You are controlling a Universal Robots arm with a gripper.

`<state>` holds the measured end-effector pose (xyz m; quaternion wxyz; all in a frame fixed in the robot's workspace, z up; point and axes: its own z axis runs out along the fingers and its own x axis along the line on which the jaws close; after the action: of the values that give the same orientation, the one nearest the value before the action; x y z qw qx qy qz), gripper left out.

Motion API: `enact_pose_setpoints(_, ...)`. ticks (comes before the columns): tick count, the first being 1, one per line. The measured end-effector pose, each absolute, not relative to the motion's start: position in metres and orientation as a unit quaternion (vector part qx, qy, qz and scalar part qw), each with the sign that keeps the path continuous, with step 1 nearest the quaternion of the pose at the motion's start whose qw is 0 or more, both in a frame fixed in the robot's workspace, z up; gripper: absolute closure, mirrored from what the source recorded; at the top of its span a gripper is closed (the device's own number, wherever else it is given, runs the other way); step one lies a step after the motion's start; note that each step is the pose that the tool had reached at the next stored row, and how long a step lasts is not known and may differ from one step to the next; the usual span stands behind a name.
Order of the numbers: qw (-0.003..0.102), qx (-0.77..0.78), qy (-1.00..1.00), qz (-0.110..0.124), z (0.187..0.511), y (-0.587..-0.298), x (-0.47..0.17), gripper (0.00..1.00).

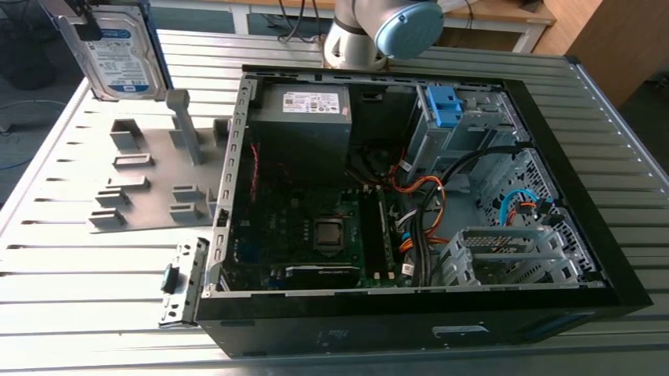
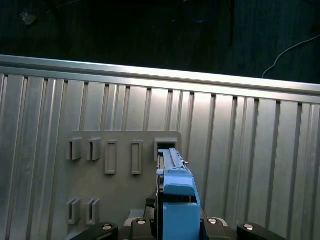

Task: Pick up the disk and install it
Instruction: 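Pick up the disk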

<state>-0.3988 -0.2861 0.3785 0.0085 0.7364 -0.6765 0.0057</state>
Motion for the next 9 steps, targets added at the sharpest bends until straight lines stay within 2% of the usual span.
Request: enact_pose_setpoints(9, 0.007, 0.736, -0.676, 0.005, 0.381, -0.2861, -0.3988, 0.63)
